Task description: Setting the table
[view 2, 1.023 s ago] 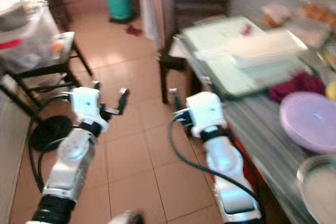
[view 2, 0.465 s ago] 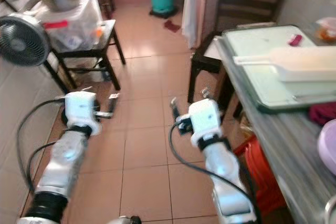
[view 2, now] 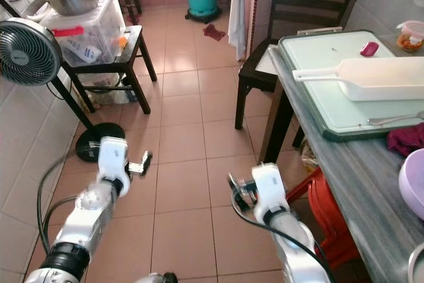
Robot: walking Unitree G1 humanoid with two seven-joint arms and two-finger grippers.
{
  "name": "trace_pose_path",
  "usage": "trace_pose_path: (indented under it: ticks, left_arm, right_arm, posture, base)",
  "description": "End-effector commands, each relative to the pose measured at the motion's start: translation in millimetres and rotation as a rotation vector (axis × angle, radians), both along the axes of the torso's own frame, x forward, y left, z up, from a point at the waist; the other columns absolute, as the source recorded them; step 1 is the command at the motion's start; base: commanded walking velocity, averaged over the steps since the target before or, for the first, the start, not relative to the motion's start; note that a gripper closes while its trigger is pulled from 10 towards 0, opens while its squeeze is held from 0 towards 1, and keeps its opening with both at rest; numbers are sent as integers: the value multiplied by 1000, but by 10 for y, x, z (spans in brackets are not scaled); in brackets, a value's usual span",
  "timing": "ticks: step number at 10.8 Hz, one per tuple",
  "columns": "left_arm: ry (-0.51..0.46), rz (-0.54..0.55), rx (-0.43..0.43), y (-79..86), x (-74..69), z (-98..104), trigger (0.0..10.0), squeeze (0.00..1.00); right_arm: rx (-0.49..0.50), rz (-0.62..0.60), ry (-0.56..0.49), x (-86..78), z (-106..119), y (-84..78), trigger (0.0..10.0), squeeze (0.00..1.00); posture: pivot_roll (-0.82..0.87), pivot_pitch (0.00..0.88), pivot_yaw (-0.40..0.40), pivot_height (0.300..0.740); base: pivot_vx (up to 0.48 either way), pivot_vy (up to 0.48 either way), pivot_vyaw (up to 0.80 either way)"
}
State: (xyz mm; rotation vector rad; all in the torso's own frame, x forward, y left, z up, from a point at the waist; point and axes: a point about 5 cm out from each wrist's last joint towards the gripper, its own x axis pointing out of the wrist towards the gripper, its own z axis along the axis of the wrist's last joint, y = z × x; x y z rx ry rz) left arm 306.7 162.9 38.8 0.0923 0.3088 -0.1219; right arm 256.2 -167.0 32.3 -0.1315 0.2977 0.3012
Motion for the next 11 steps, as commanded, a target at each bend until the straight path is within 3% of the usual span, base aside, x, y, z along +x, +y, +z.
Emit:
trace_pose_path:
  ticks: [1,3,4,5,7,8,10,11]
  left_arm:
    - [90,21,23,153,-84,-180,10000,0]
    - [188,51,-1,239,-137,-320,10000,0]
    - [237,105,31,303,-202,-428,10000,0]
    - [293,111,75,314,-330,-572,10000,0]
    - [373,104,140,283,-518,-756,10000,0]
    - [409,116,135,279,-569,-807,10000,0]
    - [476,145,112,283,-678,-899,10000,0]
    - [487,118,145,279,-700,-917,10000,0]
  right_arm:
    - [16,-12,75,7,-135,-42,10000,0]
    - [-76,5,131,-20,-319,-154,10000,0]
    - [-120,-70,160,74,-368,-268,10000,0]
    - [-122,-109,219,115,-438,-289,10000,0]
    - [-187,-117,207,126,-474,-279,10000,0]
    - [-206,-114,243,82,-544,-268,10000,0]
    - [-169,-259,379,-109,-746,-328,10000,0]
    - [-134,-316,425,-195,-816,-340,10000,0]
  posture:
    - [-110,139,66,740]
    - [-110,140,58,740]
    - [-112,135,48,740]
    - [-119,122,15,740]
    - [-103,108,-29,740]
    - [-98,99,-54,740]
    - [-103,92,-67,740]
    - [-99,91,-58,740]
  base:
    - [0,0,0]
    - [0,0,0]
    - [0,0,0]
    - [0,0,0]
    - [0,0,0]
    - [0,0,0]
    - [0,0,0]
    - [0,0,0]
